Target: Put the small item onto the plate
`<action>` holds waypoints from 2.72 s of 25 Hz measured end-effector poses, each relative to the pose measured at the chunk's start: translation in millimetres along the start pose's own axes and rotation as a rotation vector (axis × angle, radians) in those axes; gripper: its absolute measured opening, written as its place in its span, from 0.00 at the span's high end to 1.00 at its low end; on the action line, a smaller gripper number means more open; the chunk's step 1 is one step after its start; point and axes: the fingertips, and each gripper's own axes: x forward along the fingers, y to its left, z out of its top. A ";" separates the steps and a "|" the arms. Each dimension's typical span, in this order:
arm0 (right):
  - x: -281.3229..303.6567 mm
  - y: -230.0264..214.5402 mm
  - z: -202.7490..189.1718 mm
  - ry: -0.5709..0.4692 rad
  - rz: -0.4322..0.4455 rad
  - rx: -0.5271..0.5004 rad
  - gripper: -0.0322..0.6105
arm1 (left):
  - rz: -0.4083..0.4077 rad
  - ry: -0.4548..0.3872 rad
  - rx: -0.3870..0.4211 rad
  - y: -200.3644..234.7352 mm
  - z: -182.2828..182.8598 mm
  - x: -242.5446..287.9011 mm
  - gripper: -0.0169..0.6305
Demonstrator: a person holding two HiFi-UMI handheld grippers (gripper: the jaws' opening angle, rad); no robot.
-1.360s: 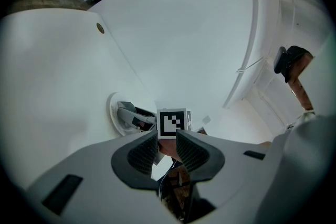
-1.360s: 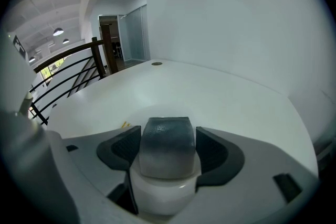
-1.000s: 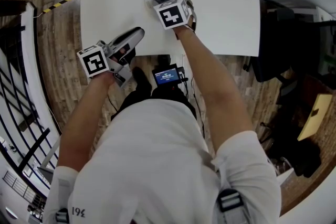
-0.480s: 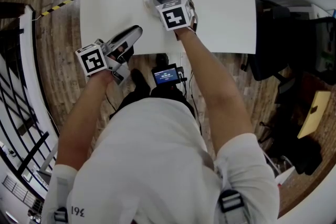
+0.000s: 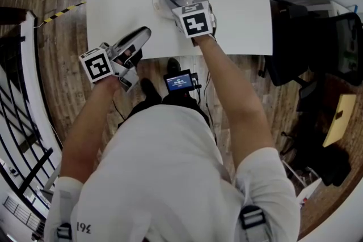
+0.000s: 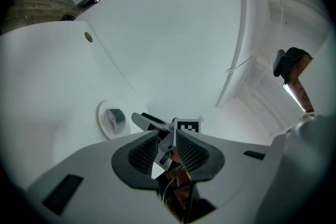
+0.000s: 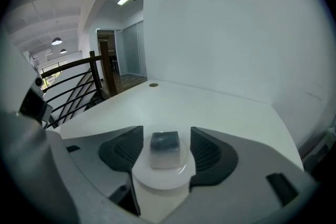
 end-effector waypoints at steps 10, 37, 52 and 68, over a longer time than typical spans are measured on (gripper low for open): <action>-79.6 18.6 38.5 -0.191 -0.001 0.068 0.95 | -0.091 -0.089 0.051 -52.6 9.9 -41.9 0.81; -310.8 148.8 46.2 -0.553 0.189 0.592 0.95 | -0.414 -0.070 0.083 -210.7 -48.7 -175.2 0.81; -439.5 181.7 16.7 -0.640 0.286 0.485 0.95 | -0.403 -0.173 0.155 -277.9 -138.7 -214.1 0.81; -574.9 171.8 -146.9 -0.627 0.291 0.548 0.95 | -0.336 -0.167 0.132 -344.7 -324.2 -208.9 0.81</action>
